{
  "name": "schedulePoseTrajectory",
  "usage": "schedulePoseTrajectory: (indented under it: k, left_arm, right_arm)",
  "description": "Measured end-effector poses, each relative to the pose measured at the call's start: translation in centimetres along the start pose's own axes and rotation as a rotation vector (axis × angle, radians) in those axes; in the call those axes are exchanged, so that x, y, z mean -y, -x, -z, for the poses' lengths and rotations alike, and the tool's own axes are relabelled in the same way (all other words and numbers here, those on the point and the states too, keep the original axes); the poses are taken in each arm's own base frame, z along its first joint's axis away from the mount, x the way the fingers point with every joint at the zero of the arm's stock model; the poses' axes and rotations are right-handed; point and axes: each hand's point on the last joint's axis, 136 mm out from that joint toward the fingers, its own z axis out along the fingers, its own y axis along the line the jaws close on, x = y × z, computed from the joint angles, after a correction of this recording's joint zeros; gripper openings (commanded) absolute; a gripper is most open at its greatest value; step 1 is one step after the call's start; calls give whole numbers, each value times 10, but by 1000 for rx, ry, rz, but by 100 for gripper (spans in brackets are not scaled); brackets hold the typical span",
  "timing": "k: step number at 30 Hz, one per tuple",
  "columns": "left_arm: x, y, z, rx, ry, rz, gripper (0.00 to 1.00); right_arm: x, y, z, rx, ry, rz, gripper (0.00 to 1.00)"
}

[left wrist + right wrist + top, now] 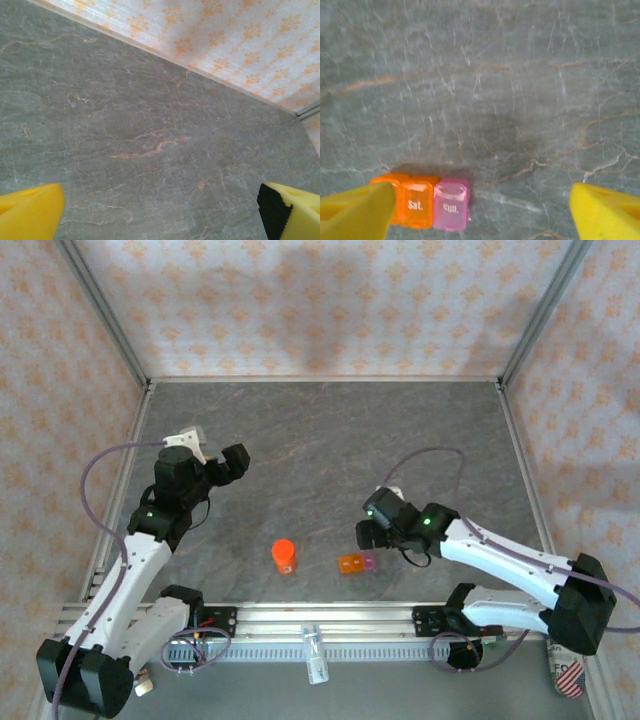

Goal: Sort the pills into containers

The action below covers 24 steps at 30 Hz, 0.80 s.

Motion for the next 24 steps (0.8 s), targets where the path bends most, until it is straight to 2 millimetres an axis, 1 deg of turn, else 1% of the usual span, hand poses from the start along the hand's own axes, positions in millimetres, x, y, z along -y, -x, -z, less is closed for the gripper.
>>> schedulePoseTrajectory:
  k: [5, 8, 10, 13, 15, 24]
  left_arm:
    - [-3, -6, -5, -13, 3, 7, 100]
    - [-5, -9, -6, -20, 8, 7, 100]
    - [-5, -9, -7, -20, 8, 7, 100]
    - [-5, -9, -7, -20, 8, 7, 100]
    - [-5, -8, -8, -16, 5, 7, 100]
    - [-4, -7, -8, -9, 1, 4, 100]
  right_arm:
    - [-9, -23, -14, -66, -75, 105, 94]
    - [-22, -36, -21, -105, -109, 206, 95]
    - [-36, -44, -23, -117, -117, 286, 96]
    - [-54, -50, -25, -126, -111, 369, 96]
    - [-61, -54, -27, -133, -112, 398, 96]
    - [-61, -58, -31, -147, -123, 416, 100]
